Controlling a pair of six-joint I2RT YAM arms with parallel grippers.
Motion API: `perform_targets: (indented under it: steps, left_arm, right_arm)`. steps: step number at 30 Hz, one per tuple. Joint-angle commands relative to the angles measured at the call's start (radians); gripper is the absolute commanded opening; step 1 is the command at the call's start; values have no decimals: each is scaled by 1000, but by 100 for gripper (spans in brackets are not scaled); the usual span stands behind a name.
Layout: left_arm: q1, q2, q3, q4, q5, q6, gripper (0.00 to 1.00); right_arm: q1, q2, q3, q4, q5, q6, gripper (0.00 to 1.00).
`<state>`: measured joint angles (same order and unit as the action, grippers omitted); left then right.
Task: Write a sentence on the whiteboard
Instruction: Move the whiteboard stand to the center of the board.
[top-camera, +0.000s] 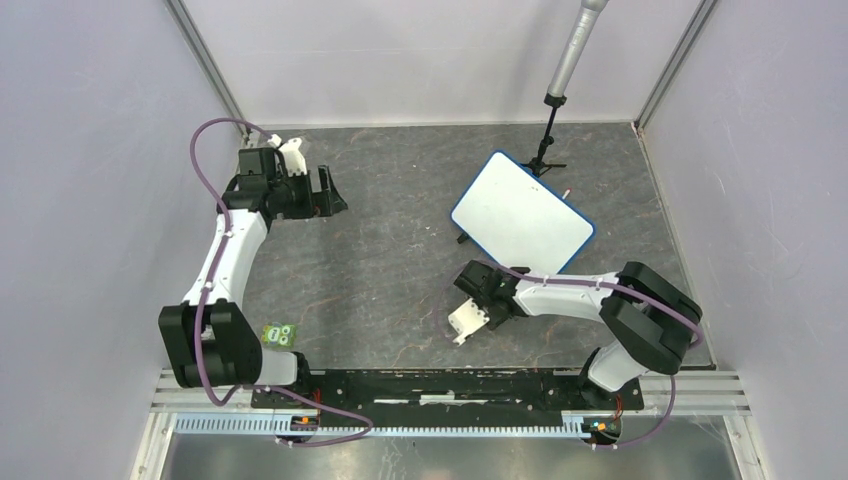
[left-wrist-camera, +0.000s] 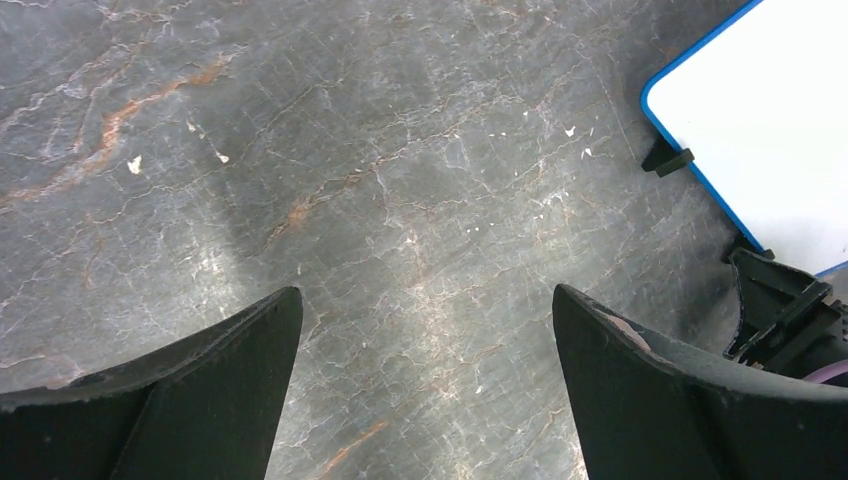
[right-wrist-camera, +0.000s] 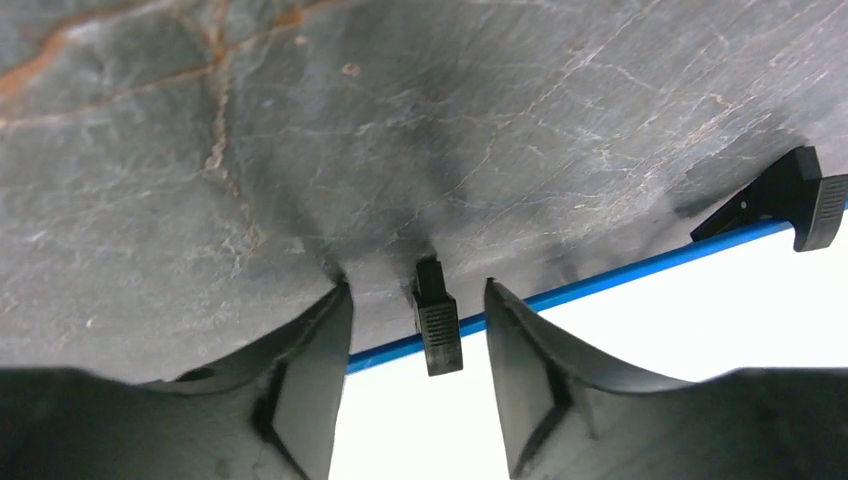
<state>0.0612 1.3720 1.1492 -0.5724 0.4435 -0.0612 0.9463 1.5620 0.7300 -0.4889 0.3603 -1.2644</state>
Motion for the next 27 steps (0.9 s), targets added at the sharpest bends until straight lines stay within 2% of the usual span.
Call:
perform_targets:
  steps: [1, 4, 7, 11, 16, 20, 27]
  left_arm:
    - [-8, 13, -10, 36, 63, 53, 100]
    - [-64, 21, -24, 63, 25, 95, 100]
    - [-184, 44, -29, 81, -46, 149, 100]
    - [-302, 136, 11, 87, -73, 193, 100]
    - [-424, 295, 125, 95, -74, 202, 91]
    - [-533, 408, 202, 115, -105, 184, 80]
    - [-696, 524, 278, 163, -224, 186, 73]
  right_arm:
    - [-1, -17, 17, -114, -157, 11, 63]
    - [-1, -54, 46, -126, -262, 75, 64]
    - [-3, -126, 64, -111, -381, 169, 66]
    - [-33, -263, 66, -53, -516, 326, 78]
    - [-189, -440, 68, 27, -673, 525, 86]
    - [-316, -555, 49, 77, -692, 703, 88]
    - [-434, -689, 14, 104, -629, 941, 96]
